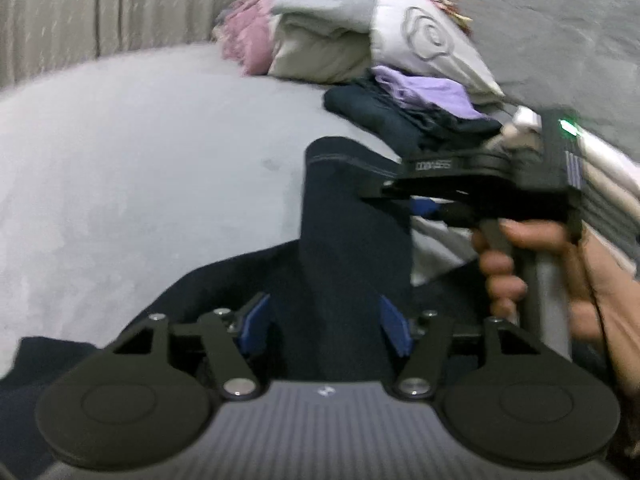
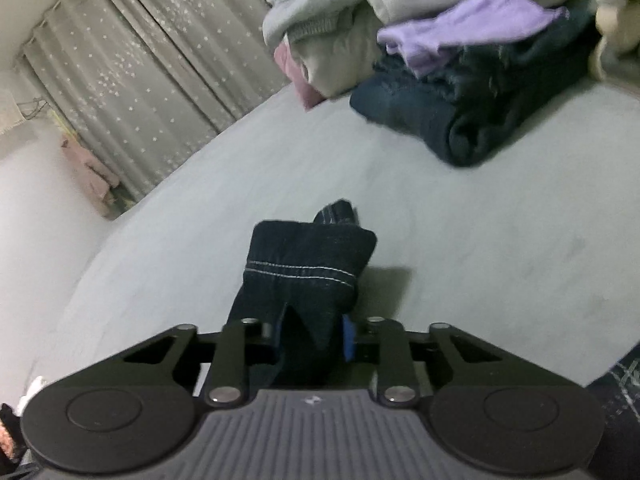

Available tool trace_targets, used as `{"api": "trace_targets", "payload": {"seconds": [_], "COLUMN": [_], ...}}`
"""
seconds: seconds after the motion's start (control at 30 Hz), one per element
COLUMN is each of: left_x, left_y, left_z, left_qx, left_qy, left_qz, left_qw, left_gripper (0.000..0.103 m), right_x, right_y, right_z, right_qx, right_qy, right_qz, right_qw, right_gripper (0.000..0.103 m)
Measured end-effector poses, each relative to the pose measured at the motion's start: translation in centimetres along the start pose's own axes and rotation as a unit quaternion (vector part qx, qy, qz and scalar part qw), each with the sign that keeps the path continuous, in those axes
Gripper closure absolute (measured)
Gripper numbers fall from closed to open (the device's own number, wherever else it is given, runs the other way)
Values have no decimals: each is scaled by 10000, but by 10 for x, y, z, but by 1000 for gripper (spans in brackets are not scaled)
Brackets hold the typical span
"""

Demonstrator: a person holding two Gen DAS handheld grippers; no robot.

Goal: Fold clothes

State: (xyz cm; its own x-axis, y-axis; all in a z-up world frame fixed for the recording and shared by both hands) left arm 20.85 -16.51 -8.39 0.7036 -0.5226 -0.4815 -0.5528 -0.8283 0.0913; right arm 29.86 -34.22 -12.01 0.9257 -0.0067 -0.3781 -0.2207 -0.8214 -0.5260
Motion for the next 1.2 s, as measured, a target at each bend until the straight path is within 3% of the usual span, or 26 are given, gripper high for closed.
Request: {"api": "trace_targets", "payload": {"seconds": [0.13, 0.47, 0.63, 0.87, 1.1, 1.2], "left_x": [-13, -21, -36, -28, -11, -4], "left_y": [26, 70, 99, 122, 164, 199], "left_z": [4, 18, 22, 43, 55, 48], "left_qx": [705, 1339, 1817, 2132, 2536, 2859], "left_qy": [157, 314, 569, 307, 317, 532], "left_qz": [87, -27, -206, -146, 90, 295], "left_qw": [9974, 9905, 9815, 9764, 9668, 9563], "left_gripper": [36, 36, 36, 36, 37, 37], "right_x": [-27, -120, -160, -184, -194, -197], "right_y": [-12, 6, 28, 83, 101, 96], "right_z": [-22, -55, -44, 2, 15, 9], "right_qx": [-58, -66, 79, 548, 943, 1028], "right_qy": [414, 859, 700, 223, 14, -24], "right_qz": [10, 533, 900, 1330, 1074, 863], "right_qw": [9991, 9949, 9934, 9893, 9897, 9909], "right_gripper": [95, 96, 96, 96, 96, 96]}}
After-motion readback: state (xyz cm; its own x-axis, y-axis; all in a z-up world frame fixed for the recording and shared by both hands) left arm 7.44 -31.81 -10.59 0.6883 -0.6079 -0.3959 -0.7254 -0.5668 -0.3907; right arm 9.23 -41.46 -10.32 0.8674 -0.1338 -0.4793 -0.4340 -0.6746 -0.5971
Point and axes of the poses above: each gripper's, at about its wrist camera, not at the fingertips, and x roughly the way its jaws point, y to its right, z to its underside, the point moved 9 cm from there along x, roughly the way its jaws point, and after that the axes turned 10 degrees about y, right-handed, at the moved point
